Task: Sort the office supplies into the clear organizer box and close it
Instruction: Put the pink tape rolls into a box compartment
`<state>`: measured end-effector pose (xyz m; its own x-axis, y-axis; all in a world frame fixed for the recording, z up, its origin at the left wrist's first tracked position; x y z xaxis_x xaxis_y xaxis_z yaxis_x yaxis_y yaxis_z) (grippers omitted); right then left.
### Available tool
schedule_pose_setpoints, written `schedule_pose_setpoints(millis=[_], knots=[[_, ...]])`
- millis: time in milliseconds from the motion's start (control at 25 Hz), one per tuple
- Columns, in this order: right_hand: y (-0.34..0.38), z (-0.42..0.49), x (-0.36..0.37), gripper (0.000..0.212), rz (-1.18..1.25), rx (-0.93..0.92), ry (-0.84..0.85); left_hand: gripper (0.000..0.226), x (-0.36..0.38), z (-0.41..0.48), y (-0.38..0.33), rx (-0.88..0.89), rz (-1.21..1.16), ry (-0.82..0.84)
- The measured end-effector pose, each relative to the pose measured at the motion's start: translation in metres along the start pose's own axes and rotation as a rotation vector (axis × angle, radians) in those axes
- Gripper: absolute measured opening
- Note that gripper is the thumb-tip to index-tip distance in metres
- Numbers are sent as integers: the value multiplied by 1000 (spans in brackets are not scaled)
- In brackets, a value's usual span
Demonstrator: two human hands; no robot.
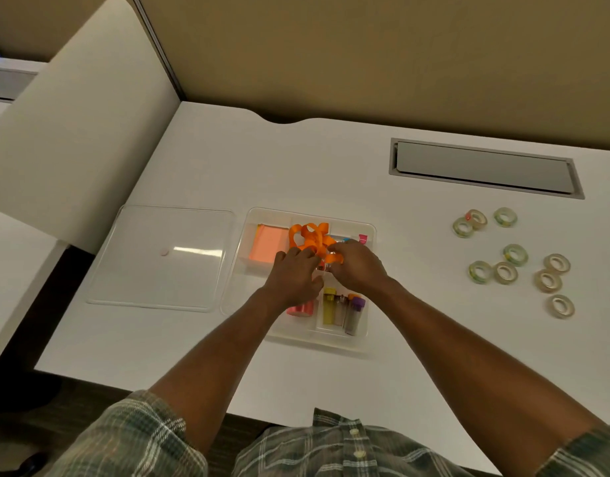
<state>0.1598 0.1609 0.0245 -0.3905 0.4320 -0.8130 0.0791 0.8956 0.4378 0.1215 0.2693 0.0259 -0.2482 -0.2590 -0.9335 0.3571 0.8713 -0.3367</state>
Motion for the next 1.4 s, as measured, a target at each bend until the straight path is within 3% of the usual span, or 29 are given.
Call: schedule_pose_setpoints(millis=[240,480,640,720,840,960,1040,1120,1320,1400], knots=[[-6,-3,-8,37,119,50,-115,43,14,5,17,-70,59,124],[4,11,2,22,-30,-7,9,48,22,13,15,-56,6,185],[8,21,-4,22,-126,23,87,38,0,11,12,-12,7,15],[13,23,-19,24,-83,22,42,34,-12,7,13,-8,21,-87],[28,23,-38,25,240,2,14,28,-34,-3,20,-55,7,-309],[44,20,-26,33,483,20,194,26,-51,-15,22,-55,-24,-518],[49,18,-7,40,370,23,303,33,-44,-13,16,22,2,-456],[47,17,9,46,108,7,345,40,-30,-9,13,74,19,-336],[48,14,-22,31,60,-80,-84,48,4,-3,20,32,53,-40],[44,8,0,29,-125,-122,19,49,12,-1,21,19,67,35]])
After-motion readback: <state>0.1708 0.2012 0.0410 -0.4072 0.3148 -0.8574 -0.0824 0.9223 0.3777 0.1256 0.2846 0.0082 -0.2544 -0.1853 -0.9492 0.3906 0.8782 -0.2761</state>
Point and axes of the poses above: each hand's wrist, its own z-axis towards the middle knuckle, its own x-axis out of the palm, y = z × x, the point moved 10 cm from there along z, towards the middle knuckle, and after that the axes turned 12 degrees about x, right-handed, at the moved point
